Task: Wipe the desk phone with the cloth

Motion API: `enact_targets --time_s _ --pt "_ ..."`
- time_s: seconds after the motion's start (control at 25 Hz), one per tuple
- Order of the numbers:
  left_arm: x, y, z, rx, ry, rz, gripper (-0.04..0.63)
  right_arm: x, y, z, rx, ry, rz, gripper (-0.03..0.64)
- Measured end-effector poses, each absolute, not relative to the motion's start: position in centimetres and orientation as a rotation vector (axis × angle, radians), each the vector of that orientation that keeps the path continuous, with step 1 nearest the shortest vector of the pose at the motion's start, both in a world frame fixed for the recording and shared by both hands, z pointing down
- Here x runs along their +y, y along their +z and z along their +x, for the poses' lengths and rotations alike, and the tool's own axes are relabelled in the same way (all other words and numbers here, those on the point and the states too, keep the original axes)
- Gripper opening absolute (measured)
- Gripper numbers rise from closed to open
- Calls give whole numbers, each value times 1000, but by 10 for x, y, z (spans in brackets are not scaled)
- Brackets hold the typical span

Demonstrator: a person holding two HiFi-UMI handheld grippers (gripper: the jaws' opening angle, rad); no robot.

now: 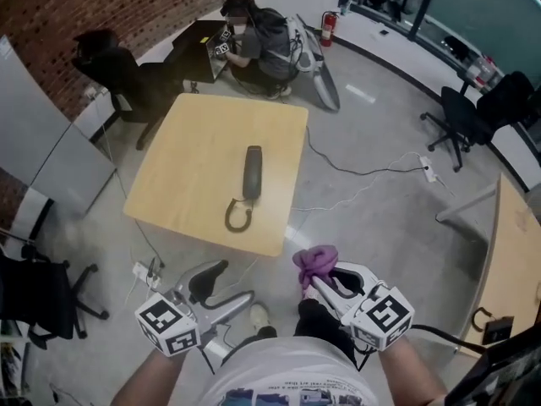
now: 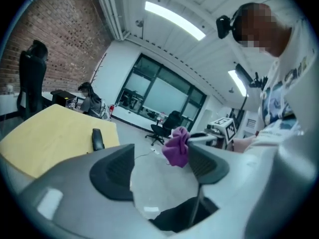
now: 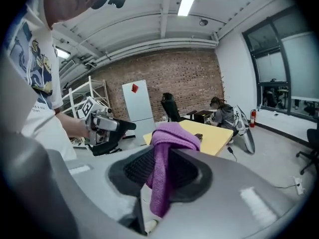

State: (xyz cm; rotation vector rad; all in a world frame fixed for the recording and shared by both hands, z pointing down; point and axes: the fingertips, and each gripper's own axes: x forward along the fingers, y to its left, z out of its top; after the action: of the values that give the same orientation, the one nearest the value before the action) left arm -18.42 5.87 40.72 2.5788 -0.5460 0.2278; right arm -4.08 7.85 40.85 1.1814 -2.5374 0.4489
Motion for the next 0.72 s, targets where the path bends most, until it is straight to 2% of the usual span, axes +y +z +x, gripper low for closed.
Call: enact_targets --time_s 0.36,0.72 --pt "118 387 -175 -470 199 2642 328 144 392 -61 -2563 355 1150 91" --pt "215 376 -119 -452 210 2632 321 242 379 -37 -2619 294 1092 91"
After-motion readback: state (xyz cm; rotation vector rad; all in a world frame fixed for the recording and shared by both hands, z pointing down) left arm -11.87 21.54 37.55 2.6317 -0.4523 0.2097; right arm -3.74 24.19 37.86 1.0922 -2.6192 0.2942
